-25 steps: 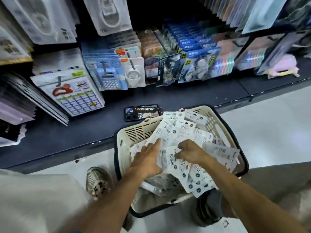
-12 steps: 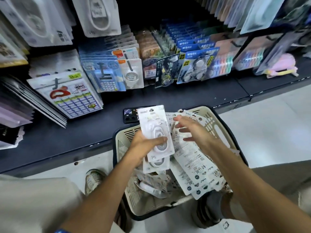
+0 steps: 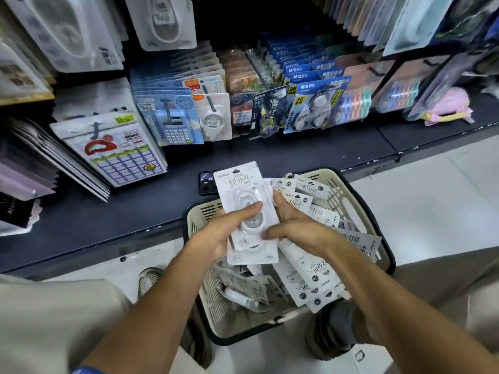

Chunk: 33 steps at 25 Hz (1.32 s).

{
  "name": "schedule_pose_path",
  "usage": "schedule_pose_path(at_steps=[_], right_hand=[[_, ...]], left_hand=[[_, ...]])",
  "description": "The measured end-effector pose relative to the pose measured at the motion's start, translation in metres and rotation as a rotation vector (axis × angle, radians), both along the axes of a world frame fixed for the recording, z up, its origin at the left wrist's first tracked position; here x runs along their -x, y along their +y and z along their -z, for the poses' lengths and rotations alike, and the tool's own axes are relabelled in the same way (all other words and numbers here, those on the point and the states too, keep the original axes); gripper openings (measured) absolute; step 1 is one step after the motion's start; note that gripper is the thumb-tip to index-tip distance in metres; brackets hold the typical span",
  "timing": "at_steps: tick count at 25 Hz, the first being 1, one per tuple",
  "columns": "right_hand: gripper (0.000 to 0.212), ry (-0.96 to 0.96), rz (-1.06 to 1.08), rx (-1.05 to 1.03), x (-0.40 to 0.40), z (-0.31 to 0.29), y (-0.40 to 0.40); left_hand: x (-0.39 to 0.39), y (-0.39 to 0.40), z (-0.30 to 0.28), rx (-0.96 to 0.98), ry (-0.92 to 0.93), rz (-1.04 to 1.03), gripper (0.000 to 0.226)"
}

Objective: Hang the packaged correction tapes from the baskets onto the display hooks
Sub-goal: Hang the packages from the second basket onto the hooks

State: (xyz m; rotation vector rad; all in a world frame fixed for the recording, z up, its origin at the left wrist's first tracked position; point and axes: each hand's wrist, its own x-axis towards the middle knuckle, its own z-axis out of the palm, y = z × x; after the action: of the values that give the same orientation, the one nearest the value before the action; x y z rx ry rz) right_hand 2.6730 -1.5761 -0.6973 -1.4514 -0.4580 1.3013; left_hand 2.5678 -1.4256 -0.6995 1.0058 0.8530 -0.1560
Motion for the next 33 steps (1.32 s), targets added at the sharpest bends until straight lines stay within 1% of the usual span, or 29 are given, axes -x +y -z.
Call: schedule_pose_path(at_steps=[1, 3, 4, 5, 6, 7, 8, 10, 11, 12, 13, 14, 15, 16, 17, 18, 19, 20, 22, 23, 24, 26, 27, 28, 29, 30, 31, 32, 33], right_hand=[[0.072, -0.137, -0.133, 0.132, -0.010, -0.003, -0.007], [0.048, -0.444, -0.265, 0.517, -0.034, -0.005, -0.026], [0.051, -0.630, -0.318, 0.709, -0.040, -0.002, -0.037], [0.062, -0.747, -0.357, 0.853, -0.040, 0.004, -0.049], [0.071, -0.762, -0.388, 0.929, -0.035, 0.013, -0.058], [0.071, -0.732, -0.404, 0.945, -0.028, 0.021, -0.063], [0.059, -0.697, -0.397, 0.914, -0.020, 0.028, -0.064], [0.026, -0.560, -0.215, 0.721, -0.016, 0.027, -0.055], [0.015, -0.477, -0.105, 0.618, -0.022, 0.020, -0.049], [0.011, -0.437, -0.049, 0.544, -0.028, 0.012, -0.044], [0.013, -0.424, -0.062, 0.490, -0.033, 0.003, -0.040], [0.018, -0.439, -0.130, 0.469, -0.036, -0.004, -0.037], [0.027, -0.504, -0.218, 0.484, -0.036, -0.006, -0.034], [0.033, -0.654, -0.311, 0.547, -0.033, -0.004, -0.033], [0.030, -0.864, -0.367, 0.617, -0.029, 0.001, -0.032], [0.021, -1.073, -0.319, 0.647, -0.024, 0.005, -0.032], [0.015, -1.176, -0.202, 0.607, -0.023, 0.006, -0.031], [0.013, -1.125, -0.061, 0.525, -0.025, 0.005, -0.031], [0.016, -0.778, 0.174, 0.334, -0.033, -0.004, -0.030], [0.021, -0.634, 0.240, 0.255, -0.037, -0.010, -0.031], [0.024, -0.558, 0.256, 0.214, -0.037, -0.014, -0.029], [0.023, -0.526, 0.193, 0.259, -0.024, -0.016, -0.020], [0.021, -0.542, 0.153, 0.325, -0.011, -0.011, -0.014], [0.022, -0.540, 0.139, 0.386, 0.001, -0.002, -0.006], [0.025, -0.506, 0.160, 0.426, 0.012, 0.005, 0.002], [0.027, -0.463, 0.207, 0.440, 0.021, 0.012, 0.009], [0.028, -0.437, 0.266, 0.435, 0.025, 0.018, 0.014], [0.028, -0.426, 0.302, 0.420, 0.025, 0.022, 0.017], [0.028, -0.405, 0.320, 0.404, 0.023, 0.026, 0.017]], left_hand=[[0.001, 0.003, 0.001, -0.023, 0.011, -0.027, 0.056], [0.002, 0.007, 0.004, -0.074, 0.038, -0.036, 0.052], [0.003, 0.008, 0.005, -0.098, 0.057, -0.008, 0.055], [0.003, 0.008, 0.007, -0.120, 0.079, 0.033, 0.061], [0.004, 0.006, 0.010, -0.137, 0.096, 0.077, 0.065], [0.005, 0.005, 0.013, -0.148, 0.112, 0.108, 0.065], [0.006, 0.003, 0.015, -0.159, 0.129, 0.117, 0.064], [0.008, 0.001, 0.020, -0.241, 0.156, 0.091, 0.059], [0.009, 0.002, 0.022, -0.310, 0.166, 0.082, 0.059], [0.009, 0.003, 0.025, -0.370, 0.171, 0.074, 0.061], [0.009, 0.005, 0.026, -0.412, 0.172, 0.062, 0.062], [0.010, 0.006, 0.028, -0.434, 0.173, 0.054, 0.063], [0.011, 0.007, 0.030, -0.441, 0.176, 0.047, 0.061], [0.012, 0.007, 0.030, -0.441, 0.178, 0.040, 0.059], [0.013, 0.007, 0.031, -0.436, 0.178, 0.032, 0.056], [0.014, 0.007, 0.031, -0.431, 0.176, 0.019, 0.054], [0.015, 0.007, 0.032, -0.430, 0.172, 0.001, 0.053], [0.015, 0.009, 0.032, -0.424, 0.168, -0.017, 0.052], [0.017, 0.012, 0.031, -0.405, 0.180, -0.034, 0.050], [0.018, 0.012, 0.031, -0.387, 0.185, -0.027, 0.049], [0.018, 0.012, 0.030, -0.369, 0.180, -0.013, 0.049], [0.018, 0.011, 0.027, -0.320, 0.153, -0.031, 0.048], [0.017, 0.011, 0.025, -0.248, 0.122, -0.051, 0.046], [0.015, 0.010, 0.023, -0.130, 0.078, -0.057, 0.045], [0.015, 0.009, 0.020, -0.034, 0.043, -0.026, 0.051], [0.014, 0.008, 0.018, 0.001, 0.025, 0.048, 0.062], [0.013, 0.007, 0.018, -0.028, 0.027, 0.112, 0.070], [0.012, 0.005, 0.020, -0.089, 0.031, 0.127, 0.068], [0.012, 0.005, 0.021, -0.148, 0.045, 0.109, 0.059]])
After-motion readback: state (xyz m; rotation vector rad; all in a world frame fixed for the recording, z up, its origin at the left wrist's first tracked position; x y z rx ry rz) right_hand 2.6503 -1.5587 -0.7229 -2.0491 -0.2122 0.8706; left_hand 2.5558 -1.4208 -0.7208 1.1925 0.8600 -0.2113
